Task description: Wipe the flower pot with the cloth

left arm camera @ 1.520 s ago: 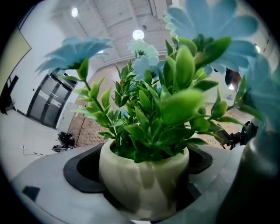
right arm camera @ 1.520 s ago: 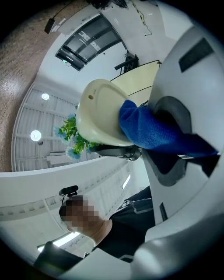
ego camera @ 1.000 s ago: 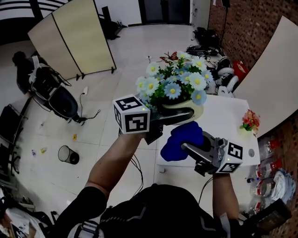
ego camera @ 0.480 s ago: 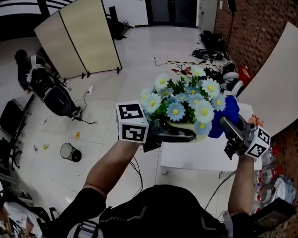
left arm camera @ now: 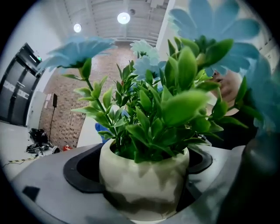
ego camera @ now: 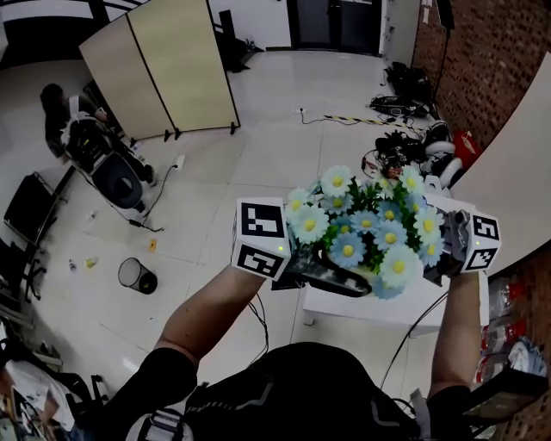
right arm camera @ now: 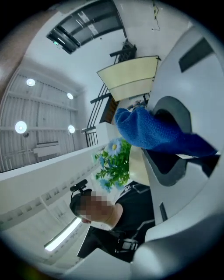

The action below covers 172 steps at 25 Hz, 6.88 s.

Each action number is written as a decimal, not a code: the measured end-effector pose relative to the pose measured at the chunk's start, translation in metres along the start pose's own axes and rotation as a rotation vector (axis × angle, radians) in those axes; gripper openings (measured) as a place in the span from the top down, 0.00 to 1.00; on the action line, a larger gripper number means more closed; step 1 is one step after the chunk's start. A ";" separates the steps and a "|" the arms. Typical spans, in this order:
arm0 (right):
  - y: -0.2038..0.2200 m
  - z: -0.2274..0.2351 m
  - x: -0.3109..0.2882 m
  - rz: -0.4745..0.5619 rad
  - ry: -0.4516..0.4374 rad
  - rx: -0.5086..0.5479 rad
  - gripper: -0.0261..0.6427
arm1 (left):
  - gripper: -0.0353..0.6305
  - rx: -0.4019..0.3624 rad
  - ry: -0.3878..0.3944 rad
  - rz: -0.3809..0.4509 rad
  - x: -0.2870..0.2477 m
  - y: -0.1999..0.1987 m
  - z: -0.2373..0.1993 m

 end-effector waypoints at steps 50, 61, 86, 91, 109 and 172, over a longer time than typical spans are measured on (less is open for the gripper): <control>0.017 -0.108 0.028 0.195 0.443 0.096 0.85 | 0.13 -0.071 -0.288 -0.009 0.054 0.073 -0.020; 0.063 -0.085 0.035 0.179 0.564 -0.001 0.85 | 0.13 -0.036 -0.254 -0.085 0.049 0.201 -0.050; 0.196 -0.052 0.071 0.076 0.660 -0.057 0.85 | 0.13 -0.016 -0.292 -0.182 0.027 0.428 -0.084; 0.198 -0.042 0.065 0.067 0.637 -0.079 0.85 | 0.13 -0.073 -0.286 -0.217 0.030 0.431 -0.084; 0.159 -0.037 0.050 0.035 0.684 -0.172 0.85 | 0.05 0.100 -0.308 -0.248 0.063 0.419 -0.065; 0.124 -0.554 0.114 0.033 0.701 0.067 0.85 | 0.94 -0.069 -0.956 0.098 -0.093 0.124 0.502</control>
Point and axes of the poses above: the fingertips, and each gripper's own axes: x backward along the fingers, z to its right, y out of its underside, the point moved 9 cm from there along x, backward along the fingers, and after that the axes turned 6 degrees about y, right-handed, at the moved point
